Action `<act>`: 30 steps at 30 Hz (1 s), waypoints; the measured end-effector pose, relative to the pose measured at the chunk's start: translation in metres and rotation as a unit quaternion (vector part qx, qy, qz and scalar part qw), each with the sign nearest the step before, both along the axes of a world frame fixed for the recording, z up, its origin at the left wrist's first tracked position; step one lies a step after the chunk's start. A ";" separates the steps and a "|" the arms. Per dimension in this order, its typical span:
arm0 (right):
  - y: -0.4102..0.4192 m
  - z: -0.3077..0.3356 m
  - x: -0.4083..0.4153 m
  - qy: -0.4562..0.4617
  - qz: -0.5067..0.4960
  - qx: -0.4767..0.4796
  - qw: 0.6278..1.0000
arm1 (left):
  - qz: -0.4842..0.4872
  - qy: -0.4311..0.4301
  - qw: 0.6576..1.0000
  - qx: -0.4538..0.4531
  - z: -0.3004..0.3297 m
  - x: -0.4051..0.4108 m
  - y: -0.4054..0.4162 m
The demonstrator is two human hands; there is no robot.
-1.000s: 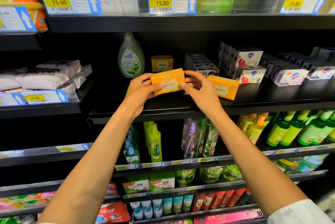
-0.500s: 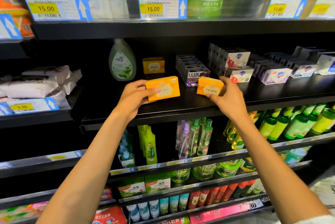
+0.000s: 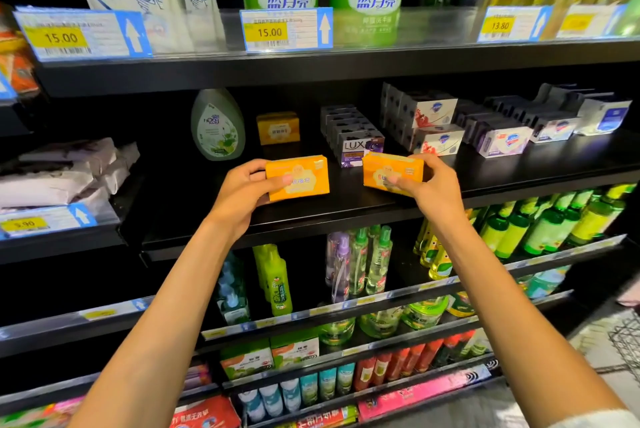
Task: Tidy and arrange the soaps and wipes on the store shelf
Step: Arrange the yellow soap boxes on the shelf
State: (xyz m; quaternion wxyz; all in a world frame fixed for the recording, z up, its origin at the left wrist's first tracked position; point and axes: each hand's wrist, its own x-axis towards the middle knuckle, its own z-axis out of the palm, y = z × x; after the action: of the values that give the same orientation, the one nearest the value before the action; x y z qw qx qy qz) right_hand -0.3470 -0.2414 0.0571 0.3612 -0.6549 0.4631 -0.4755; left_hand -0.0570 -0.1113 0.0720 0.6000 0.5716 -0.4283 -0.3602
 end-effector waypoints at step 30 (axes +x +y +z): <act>0.103 -0.084 -0.431 -0.329 -0.057 0.149 0.931 | -0.145 0.142 0.977 0.061 -0.079 -0.449 -0.031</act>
State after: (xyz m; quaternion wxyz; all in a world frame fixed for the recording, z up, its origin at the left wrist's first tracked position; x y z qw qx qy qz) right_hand -0.7780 -0.1386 -0.0273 0.5592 -0.3725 0.4207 -0.6095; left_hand -0.5061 -0.1421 -0.0070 0.5602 0.4817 -0.3948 -0.5461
